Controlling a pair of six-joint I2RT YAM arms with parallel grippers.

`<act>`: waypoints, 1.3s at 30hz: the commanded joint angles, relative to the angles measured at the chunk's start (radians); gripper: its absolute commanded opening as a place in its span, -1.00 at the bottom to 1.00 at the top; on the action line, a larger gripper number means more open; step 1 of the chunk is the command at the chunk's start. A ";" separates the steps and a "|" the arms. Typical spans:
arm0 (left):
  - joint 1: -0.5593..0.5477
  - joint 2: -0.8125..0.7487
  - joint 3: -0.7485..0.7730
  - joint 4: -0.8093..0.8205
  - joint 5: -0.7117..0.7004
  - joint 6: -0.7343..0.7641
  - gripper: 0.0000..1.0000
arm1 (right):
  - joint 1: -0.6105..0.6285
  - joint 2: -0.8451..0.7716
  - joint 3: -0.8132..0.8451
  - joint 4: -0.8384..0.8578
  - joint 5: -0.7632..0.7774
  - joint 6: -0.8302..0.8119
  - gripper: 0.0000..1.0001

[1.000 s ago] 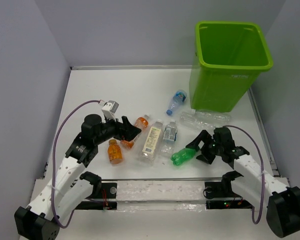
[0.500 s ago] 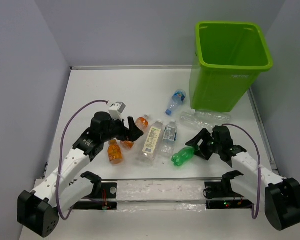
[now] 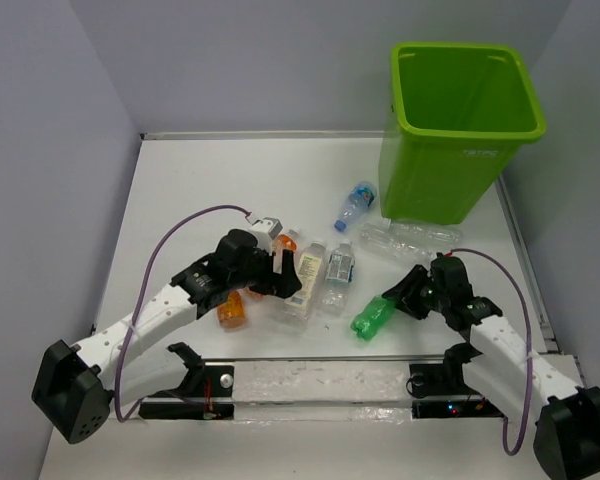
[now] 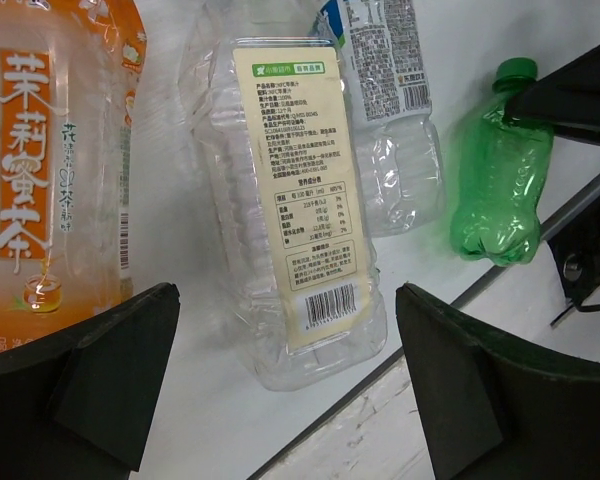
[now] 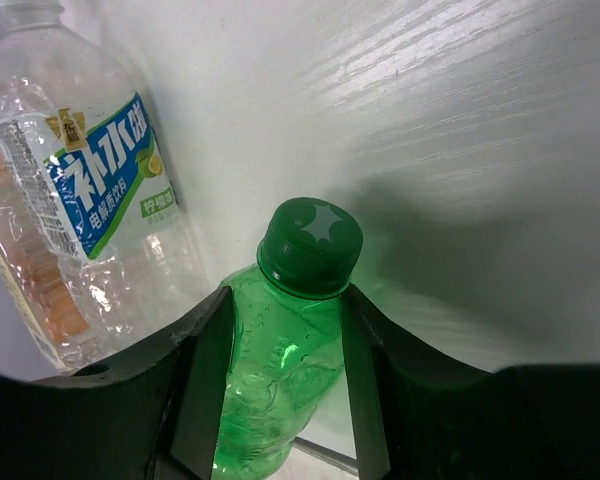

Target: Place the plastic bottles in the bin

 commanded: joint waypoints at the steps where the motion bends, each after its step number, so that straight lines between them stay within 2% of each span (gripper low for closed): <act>1: -0.063 0.021 0.076 -0.037 -0.142 0.008 0.98 | 0.010 -0.133 0.072 -0.143 0.077 -0.074 -0.58; 4: -0.121 0.066 0.113 -0.060 -0.208 0.004 0.98 | 0.010 -0.228 0.161 -0.254 0.105 -0.112 -0.72; 7: -0.172 0.124 0.153 -0.074 -0.285 -0.003 0.98 | 0.010 -0.273 0.291 -0.283 0.097 -0.141 -0.75; 12: -0.236 0.233 0.205 -0.092 -0.371 -0.026 0.98 | 0.010 -0.242 0.510 -0.158 0.055 -0.167 -0.78; 22: -0.320 0.405 0.283 -0.129 -0.544 -0.087 0.98 | 0.010 0.065 1.085 0.112 0.117 -0.434 -0.83; 23: -0.325 0.426 0.291 -0.145 -0.571 -0.096 0.98 | 0.010 0.122 1.178 0.120 0.155 -0.487 -0.83; 26: -0.325 0.466 0.311 -0.177 -0.583 -0.113 0.98 | 0.010 0.219 1.317 0.123 0.243 -0.575 -0.83; 27: -0.327 0.491 0.311 -0.180 -0.586 -0.115 0.98 | 0.010 0.249 1.380 0.128 0.359 -0.633 -0.83; 30: -0.328 0.526 0.308 -0.177 -0.595 -0.118 0.98 | 0.010 0.350 1.429 0.204 0.510 -0.738 -0.83; 33: -0.328 0.517 0.293 -0.169 -0.615 -0.125 0.90 | -0.015 0.480 1.547 0.238 0.669 -0.839 -0.83; 36: -0.328 0.486 0.284 -0.168 -0.634 -0.127 0.65 | -0.053 0.616 1.678 0.257 0.748 -0.943 -0.84; 37: -0.328 0.480 0.277 -0.169 -0.638 -0.127 0.41 | -0.065 0.649 1.702 0.260 0.792 -0.981 -0.84; 39: -0.328 0.459 0.273 -0.169 -0.644 -0.128 0.26 | -0.093 0.704 1.745 0.272 0.824 -1.025 -0.84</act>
